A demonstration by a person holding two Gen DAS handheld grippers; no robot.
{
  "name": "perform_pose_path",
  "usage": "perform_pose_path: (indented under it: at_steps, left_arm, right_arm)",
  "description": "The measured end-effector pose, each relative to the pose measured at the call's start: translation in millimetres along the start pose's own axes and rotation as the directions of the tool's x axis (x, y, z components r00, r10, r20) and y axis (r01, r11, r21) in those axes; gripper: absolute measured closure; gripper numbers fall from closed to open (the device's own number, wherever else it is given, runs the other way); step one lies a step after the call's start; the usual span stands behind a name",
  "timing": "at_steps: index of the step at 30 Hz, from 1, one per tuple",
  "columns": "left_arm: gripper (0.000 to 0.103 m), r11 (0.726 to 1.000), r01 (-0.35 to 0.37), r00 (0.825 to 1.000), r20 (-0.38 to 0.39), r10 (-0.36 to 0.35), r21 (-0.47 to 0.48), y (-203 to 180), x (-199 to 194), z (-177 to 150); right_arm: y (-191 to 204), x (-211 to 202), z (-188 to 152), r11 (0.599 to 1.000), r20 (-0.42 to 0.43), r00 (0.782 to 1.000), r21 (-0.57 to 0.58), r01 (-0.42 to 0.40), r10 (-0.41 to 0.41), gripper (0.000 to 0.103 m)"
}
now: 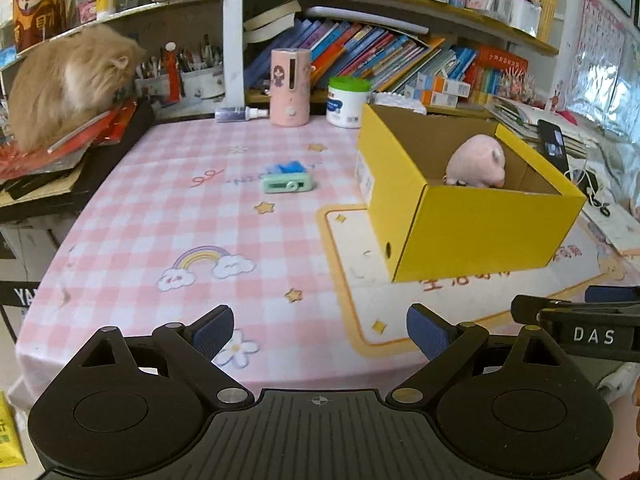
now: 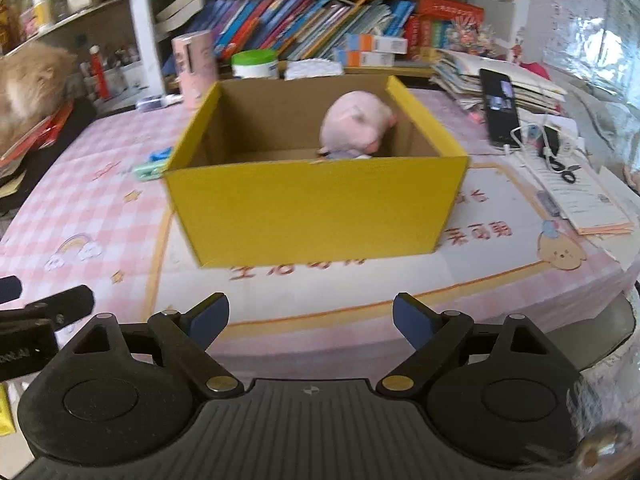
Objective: Organize objects
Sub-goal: 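Withdraw both tools from the box toward the mint-green dispenser and blue item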
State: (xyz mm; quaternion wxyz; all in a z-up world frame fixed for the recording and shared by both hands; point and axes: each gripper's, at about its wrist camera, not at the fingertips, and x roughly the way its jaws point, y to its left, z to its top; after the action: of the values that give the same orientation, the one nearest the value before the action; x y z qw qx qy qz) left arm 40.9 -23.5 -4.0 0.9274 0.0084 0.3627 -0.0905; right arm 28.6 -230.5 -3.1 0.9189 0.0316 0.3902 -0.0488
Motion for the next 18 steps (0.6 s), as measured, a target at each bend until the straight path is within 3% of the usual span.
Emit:
perform_pose_path:
  at_steps: [18]
  left_arm:
    - [0.008, 0.998, -0.055, 0.998, -0.014, 0.055, 0.01, 49, -33, -26]
  right_arm:
    - [69, -19, -25, 0.995, -0.015, 0.997, -0.067, -0.078, 0.077, 0.015]
